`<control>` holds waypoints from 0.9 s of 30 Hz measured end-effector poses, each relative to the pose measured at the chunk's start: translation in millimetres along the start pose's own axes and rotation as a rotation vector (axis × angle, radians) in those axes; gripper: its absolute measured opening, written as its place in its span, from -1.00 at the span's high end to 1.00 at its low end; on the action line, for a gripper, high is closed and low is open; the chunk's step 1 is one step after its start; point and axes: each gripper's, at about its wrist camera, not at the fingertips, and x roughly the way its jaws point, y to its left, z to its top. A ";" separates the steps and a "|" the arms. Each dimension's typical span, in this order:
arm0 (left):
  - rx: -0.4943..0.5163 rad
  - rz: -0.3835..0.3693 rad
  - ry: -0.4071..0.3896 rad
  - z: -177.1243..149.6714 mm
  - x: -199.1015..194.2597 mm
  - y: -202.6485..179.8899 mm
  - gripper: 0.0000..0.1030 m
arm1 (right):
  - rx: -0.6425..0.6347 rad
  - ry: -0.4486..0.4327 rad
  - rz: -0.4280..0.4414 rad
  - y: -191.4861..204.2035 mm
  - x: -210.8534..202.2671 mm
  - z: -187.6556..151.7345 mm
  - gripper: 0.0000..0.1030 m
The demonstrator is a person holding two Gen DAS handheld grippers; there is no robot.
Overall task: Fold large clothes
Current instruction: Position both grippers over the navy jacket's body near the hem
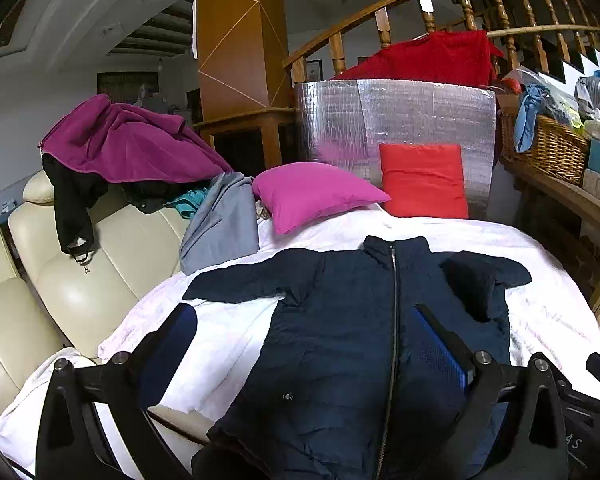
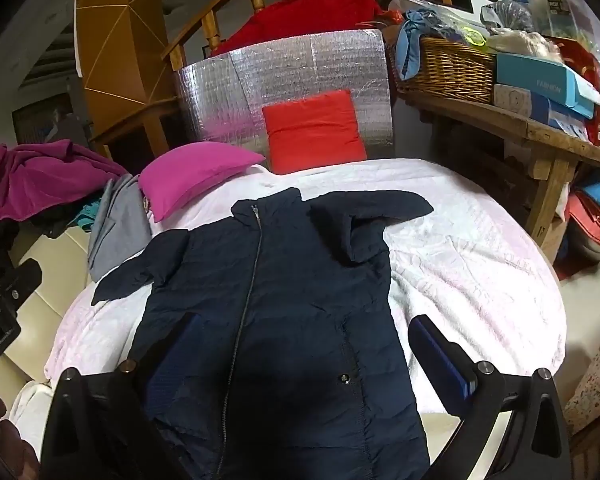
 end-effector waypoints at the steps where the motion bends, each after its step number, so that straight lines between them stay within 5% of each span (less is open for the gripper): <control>1: 0.001 -0.002 0.001 -0.3 0.3 0.0 -1.00 | -0.003 -0.001 0.001 -0.1 -0.4 0.5 -1.00; 27: -0.002 -0.014 0.011 -7.5 2.5 3.4 -1.00 | 0.012 0.009 -0.001 -0.4 2.3 -5.5 -1.00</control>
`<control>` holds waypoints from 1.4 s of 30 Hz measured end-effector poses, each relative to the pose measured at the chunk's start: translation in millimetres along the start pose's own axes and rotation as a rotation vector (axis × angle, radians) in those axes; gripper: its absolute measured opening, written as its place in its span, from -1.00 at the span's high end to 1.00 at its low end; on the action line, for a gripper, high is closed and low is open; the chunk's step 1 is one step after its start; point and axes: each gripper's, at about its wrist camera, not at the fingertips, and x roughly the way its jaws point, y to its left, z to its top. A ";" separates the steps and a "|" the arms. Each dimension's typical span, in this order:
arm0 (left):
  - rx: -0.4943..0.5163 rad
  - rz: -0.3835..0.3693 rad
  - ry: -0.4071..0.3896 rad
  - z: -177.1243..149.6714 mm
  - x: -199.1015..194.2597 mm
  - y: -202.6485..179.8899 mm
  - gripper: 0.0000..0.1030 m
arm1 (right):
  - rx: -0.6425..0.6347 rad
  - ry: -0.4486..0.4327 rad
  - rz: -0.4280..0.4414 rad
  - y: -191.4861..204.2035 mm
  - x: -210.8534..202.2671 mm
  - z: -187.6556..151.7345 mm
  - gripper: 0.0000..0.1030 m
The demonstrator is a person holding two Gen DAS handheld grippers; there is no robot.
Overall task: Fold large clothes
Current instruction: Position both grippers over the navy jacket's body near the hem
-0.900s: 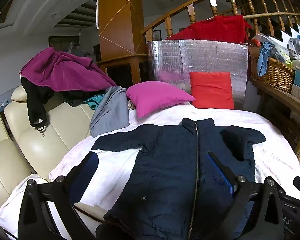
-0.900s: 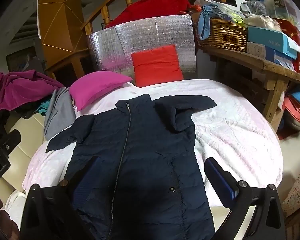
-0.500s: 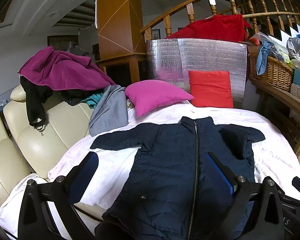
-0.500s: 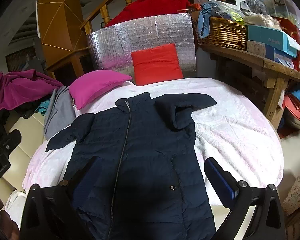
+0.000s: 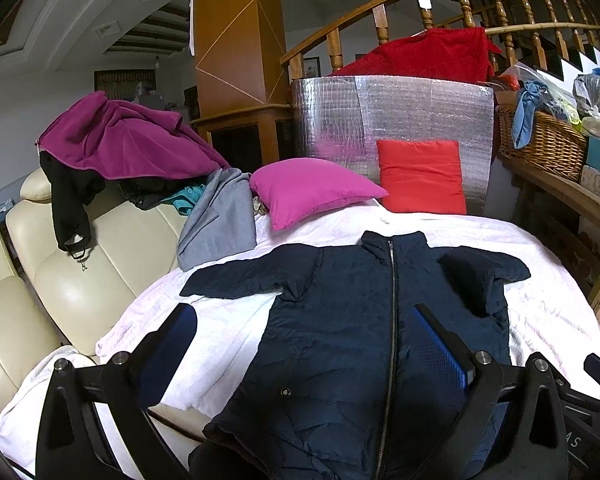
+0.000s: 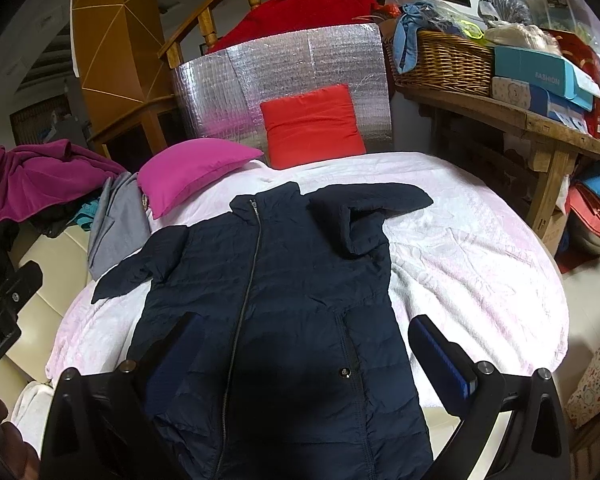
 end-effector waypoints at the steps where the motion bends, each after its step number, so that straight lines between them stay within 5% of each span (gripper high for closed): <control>1: -0.001 -0.001 0.002 -0.2 0.4 0.7 -1.00 | 0.001 0.001 0.000 0.3 0.5 -0.4 -1.00; 22: -0.001 0.002 0.019 -4.9 6.9 2.1 -1.00 | -0.012 0.017 -0.018 1.3 5.2 -4.0 -1.00; 42: 0.001 0.010 0.075 -6.2 56.1 -0.9 -1.00 | -0.008 0.068 -0.070 -11.4 47.8 13.2 -1.00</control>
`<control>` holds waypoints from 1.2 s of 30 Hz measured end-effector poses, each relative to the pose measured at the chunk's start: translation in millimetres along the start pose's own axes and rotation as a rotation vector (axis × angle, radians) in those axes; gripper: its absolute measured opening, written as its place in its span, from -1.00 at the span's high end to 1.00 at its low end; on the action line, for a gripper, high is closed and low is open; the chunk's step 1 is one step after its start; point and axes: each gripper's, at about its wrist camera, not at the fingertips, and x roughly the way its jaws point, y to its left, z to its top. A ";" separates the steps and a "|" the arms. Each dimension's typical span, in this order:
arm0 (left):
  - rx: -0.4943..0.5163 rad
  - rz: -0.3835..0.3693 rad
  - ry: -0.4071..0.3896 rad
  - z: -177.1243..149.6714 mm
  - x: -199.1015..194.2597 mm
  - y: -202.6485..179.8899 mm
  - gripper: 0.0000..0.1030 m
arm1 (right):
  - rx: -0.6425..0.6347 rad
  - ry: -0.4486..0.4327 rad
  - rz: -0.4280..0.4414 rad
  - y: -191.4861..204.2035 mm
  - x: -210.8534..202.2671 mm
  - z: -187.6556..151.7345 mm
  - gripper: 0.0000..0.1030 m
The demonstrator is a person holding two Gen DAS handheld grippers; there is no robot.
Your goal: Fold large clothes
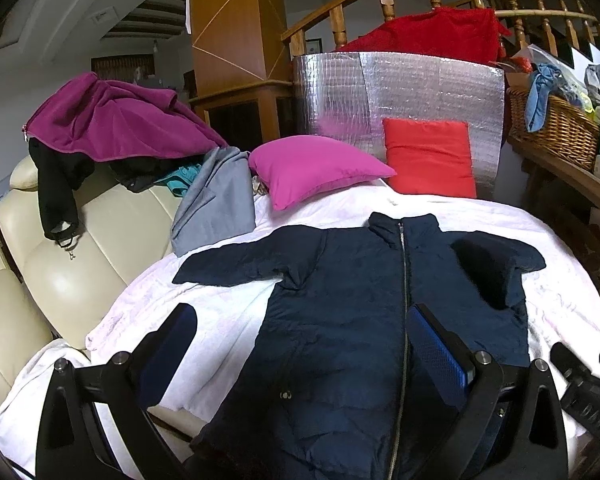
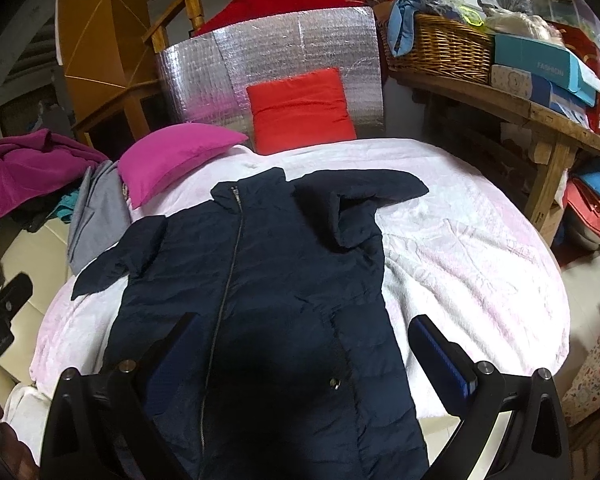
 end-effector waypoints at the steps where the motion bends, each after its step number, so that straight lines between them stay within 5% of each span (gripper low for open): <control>1: 0.000 0.001 0.004 0.6 5.4 -0.3 -1.00 | 0.011 0.003 0.001 -2.4 4.2 4.4 -1.00; 16: 0.002 0.032 0.094 12.4 104.0 -16.9 -1.00 | 0.130 0.101 0.064 -45.2 131.6 80.4 -1.00; 24: -0.057 0.028 0.211 22.3 208.2 -39.7 -1.00 | 0.497 0.205 0.305 -140.2 237.0 105.9 -1.00; 29: -0.038 0.051 0.273 19.7 276.0 -59.5 -1.00 | 0.666 0.199 0.323 -188.9 289.6 115.7 -0.99; 33: -0.020 0.044 0.276 7.0 295.4 -65.4 -1.00 | 0.718 0.207 0.332 -201.9 327.5 123.9 -0.83; 36: 0.002 0.016 0.301 3.8 300.6 -69.1 -1.00 | 0.810 0.249 0.320 -212.1 367.6 124.6 -0.49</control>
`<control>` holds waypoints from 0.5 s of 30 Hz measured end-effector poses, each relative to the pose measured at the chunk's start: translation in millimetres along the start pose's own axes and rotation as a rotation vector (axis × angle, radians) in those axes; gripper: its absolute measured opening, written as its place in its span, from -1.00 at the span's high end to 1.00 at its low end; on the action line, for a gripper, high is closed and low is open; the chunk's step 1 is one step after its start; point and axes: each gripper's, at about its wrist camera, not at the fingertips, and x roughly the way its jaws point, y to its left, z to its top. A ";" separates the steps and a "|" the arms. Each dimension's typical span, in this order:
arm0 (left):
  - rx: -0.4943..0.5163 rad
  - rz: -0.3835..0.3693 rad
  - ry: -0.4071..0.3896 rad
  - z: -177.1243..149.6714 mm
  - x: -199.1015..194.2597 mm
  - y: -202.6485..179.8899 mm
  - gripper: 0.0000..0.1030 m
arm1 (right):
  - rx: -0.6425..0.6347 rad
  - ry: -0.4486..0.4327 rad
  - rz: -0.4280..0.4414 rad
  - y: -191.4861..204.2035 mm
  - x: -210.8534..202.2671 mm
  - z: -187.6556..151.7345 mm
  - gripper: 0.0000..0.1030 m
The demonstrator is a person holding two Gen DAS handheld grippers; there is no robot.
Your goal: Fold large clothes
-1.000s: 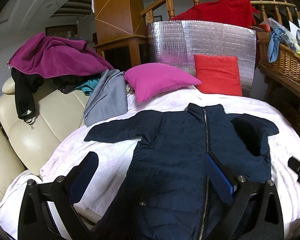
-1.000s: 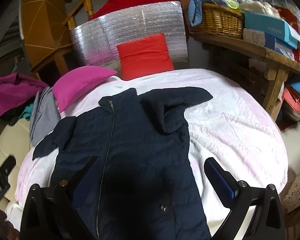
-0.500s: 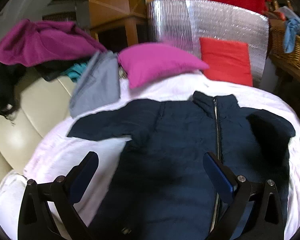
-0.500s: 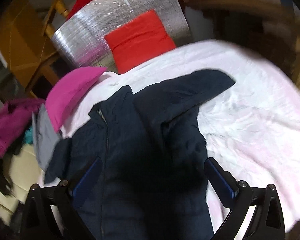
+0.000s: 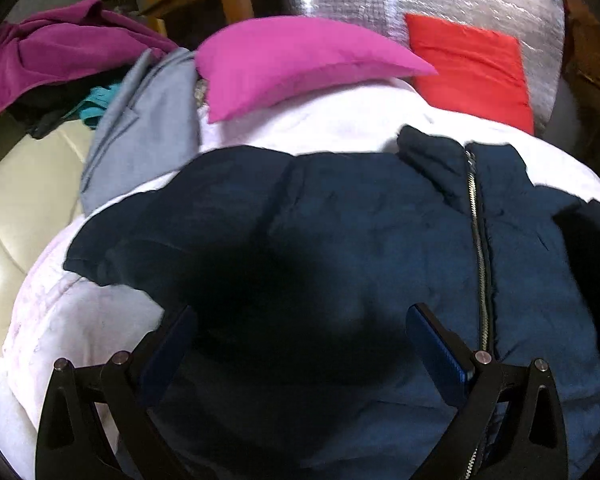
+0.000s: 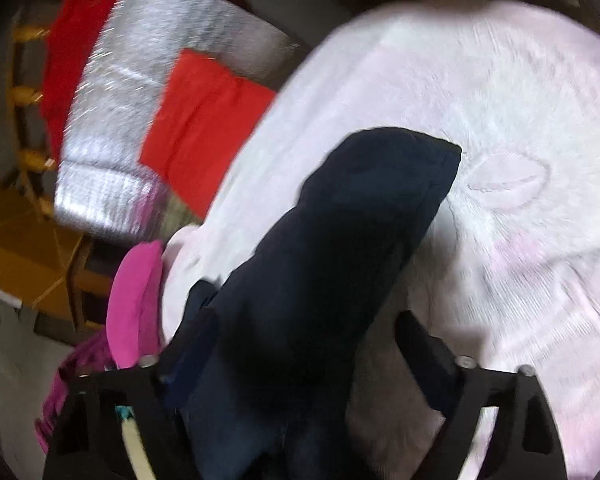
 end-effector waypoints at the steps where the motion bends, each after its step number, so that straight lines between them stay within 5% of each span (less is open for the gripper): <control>1: 0.011 -0.005 -0.007 -1.3 -1.7 -0.9 -1.00 | 0.029 0.000 0.003 -4.2 5.6 4.5 -0.26; 4: 0.027 0.004 -0.020 -0.2 -6.2 -0.3 -1.00 | 0.047 -0.008 -0.015 -5.1 16.8 13.7 0.28; 7: -0.001 -0.021 -0.032 5.5 -13.0 6.9 -1.00 | -0.085 -0.077 -0.029 26.3 1.8 3.9 0.55; 10: -0.018 -0.018 -0.073 10.7 -25.9 14.4 -1.00 | -0.244 -0.123 0.023 73.3 -22.0 -19.1 0.57; 15: -0.037 -0.015 -0.136 14.3 -47.1 32.6 -1.00 | -0.418 -0.081 0.182 142.7 -42.6 -75.8 0.57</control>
